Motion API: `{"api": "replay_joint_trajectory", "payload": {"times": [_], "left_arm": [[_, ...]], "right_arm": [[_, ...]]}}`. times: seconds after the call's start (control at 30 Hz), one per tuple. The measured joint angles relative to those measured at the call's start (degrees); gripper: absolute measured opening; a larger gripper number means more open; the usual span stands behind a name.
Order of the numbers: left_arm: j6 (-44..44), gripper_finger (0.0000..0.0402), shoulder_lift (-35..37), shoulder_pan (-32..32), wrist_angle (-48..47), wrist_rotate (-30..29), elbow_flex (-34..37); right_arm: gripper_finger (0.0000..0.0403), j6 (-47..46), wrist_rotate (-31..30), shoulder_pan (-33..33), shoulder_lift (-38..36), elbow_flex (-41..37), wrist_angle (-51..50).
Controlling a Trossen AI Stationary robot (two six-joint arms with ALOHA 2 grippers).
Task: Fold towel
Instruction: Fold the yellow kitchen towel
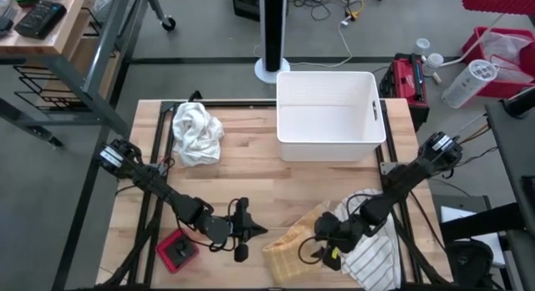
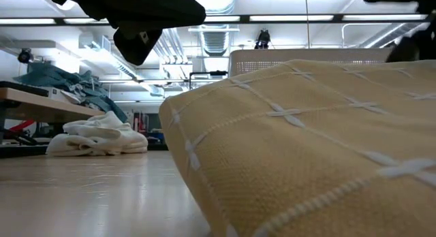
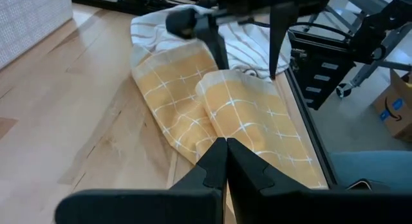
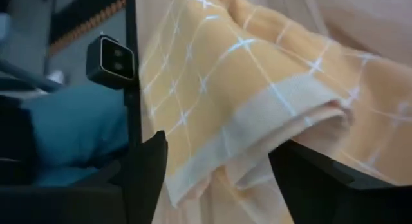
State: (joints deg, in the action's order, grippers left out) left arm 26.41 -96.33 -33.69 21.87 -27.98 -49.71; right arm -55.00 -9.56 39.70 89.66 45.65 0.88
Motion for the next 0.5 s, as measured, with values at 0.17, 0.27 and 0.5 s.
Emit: {"api": "replay_joint_trajectory", "payload": {"times": [0.17,0.27,0.5], "left_arm": [[-0.03,0.0000,-0.02,0.00,0.04,-0.01,0.00],[-0.24,0.0000,-0.01,0.00,0.00,-0.01,0.00],[-0.24,0.0000,-0.02,0.00,0.00,-0.01,0.00]], "right_arm": [[0.0283,-3.53,-3.71,-0.15,2.10,-5.58,10.94],[0.0279,-2.93,-3.99,-0.57,4.25,-7.29,19.11],[0.0178,0.39,-3.85,-0.93,7.22,-6.75,32.04]]}}
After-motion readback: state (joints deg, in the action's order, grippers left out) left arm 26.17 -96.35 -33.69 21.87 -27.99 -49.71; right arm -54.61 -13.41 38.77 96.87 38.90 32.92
